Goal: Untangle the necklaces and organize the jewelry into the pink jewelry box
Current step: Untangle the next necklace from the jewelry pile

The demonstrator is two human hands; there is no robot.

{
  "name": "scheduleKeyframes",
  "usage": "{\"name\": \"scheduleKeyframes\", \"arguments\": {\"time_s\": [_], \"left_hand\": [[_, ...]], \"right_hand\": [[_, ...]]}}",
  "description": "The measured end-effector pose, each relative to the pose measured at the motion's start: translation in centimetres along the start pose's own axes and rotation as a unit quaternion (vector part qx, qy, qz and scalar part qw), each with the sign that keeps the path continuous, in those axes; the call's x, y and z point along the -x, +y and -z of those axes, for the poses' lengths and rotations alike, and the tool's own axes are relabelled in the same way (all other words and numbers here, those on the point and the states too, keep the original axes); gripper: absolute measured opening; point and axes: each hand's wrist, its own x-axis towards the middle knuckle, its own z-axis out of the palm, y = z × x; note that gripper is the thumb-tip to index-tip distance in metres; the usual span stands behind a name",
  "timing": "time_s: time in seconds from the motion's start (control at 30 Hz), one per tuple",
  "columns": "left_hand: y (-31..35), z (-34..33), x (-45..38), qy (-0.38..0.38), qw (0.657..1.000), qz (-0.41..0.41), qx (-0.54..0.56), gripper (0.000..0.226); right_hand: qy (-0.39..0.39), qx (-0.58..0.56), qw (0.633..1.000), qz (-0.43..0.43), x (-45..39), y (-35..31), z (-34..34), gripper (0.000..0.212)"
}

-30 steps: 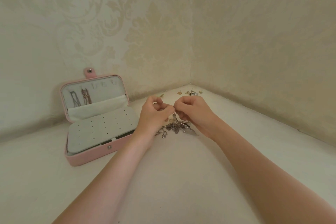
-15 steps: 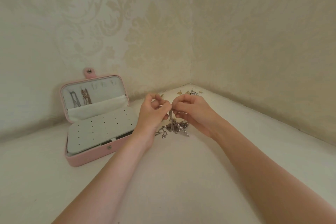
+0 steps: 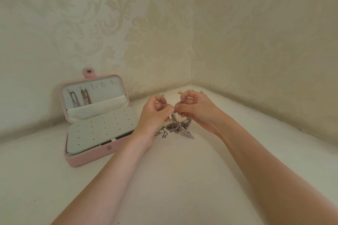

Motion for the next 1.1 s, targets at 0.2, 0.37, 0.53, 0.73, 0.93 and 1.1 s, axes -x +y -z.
{"name": "scheduleKeyframes", "arguments": {"time_s": [0.2, 0.37, 0.53, 0.73, 0.93, 1.1], "left_hand": [[-0.3, -0.4, 0.0, 0.008, 0.972, -0.139, -0.191, 0.027], [-0.3, 0.1, -0.2, -0.001, 0.976, -0.138, -0.169, 0.02], [-0.1, 0.2, -0.2, -0.004, 0.978, -0.119, -0.169, 0.018], [0.0, 0.4, -0.1, -0.046, 0.968, -0.114, -0.219, 0.016], [0.9, 0.4, 0.2, -0.045, 0.997, -0.033, -0.05, 0.01], [1.0, 0.2, 0.2, -0.041, 0.995, 0.031, 0.085, 0.012]], "right_hand": [[0.038, -0.013, 0.999, -0.012, -0.3, 0.3, -0.2, 0.032], [0.063, 0.022, 0.998, 0.017, -0.5, 0.4, 0.2, 0.03], [0.059, 0.048, 0.997, 0.017, -0.4, 0.5, 0.1, 0.029], [0.041, 0.202, 0.977, 0.047, -0.2, -0.1, 0.4, 0.032], [0.048, -0.035, 0.998, 0.007, -0.6, 0.1, 0.3, 0.03], [0.024, -0.156, 0.987, -0.009, -0.7, 0.0, -0.1, 0.029]]}}
